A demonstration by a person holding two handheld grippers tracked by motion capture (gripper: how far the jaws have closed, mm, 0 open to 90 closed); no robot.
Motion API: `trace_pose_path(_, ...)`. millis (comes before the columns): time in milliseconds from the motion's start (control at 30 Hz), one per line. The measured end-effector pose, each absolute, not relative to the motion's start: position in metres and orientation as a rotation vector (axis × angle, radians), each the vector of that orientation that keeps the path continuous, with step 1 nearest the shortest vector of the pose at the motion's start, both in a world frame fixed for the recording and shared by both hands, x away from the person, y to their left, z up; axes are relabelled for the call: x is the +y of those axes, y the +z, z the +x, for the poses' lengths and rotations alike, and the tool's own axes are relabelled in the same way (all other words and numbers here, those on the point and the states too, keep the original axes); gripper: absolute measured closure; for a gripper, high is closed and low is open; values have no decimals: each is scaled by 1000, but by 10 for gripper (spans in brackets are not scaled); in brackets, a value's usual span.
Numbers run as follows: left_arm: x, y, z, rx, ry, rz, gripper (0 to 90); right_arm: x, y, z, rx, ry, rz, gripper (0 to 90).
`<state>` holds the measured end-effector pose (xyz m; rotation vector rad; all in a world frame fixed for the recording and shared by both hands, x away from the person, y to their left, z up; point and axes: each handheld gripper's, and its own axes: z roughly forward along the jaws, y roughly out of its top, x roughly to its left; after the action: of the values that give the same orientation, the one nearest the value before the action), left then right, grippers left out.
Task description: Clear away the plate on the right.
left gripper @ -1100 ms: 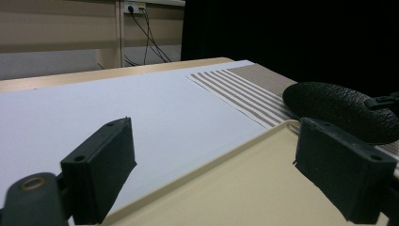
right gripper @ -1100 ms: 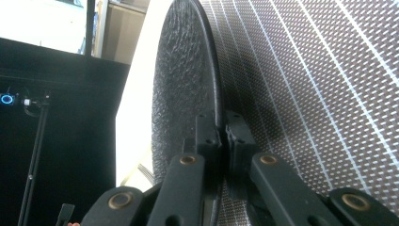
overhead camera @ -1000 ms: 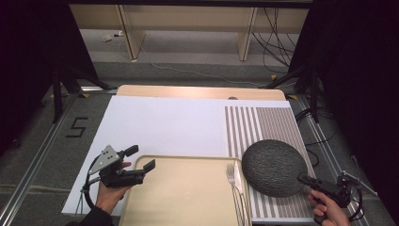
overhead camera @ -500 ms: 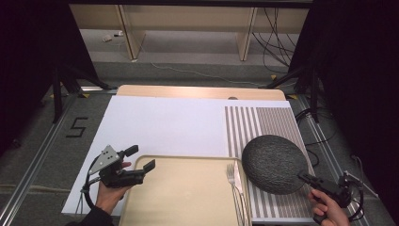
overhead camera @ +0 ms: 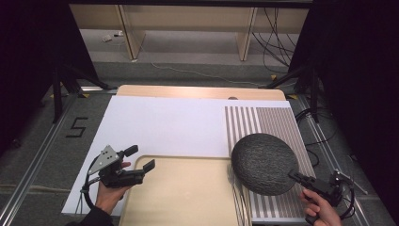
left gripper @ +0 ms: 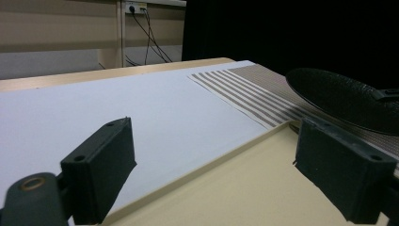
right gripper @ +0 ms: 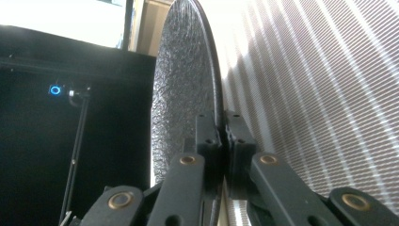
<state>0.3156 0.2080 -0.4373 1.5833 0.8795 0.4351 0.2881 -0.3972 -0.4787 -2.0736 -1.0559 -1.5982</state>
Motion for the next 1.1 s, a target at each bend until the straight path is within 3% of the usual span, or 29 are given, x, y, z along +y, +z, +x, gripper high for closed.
trace_pose_path(1100,208,-437,316,878,436,1587,120,-337,-475,283,-1187,-1462,-1869,871)
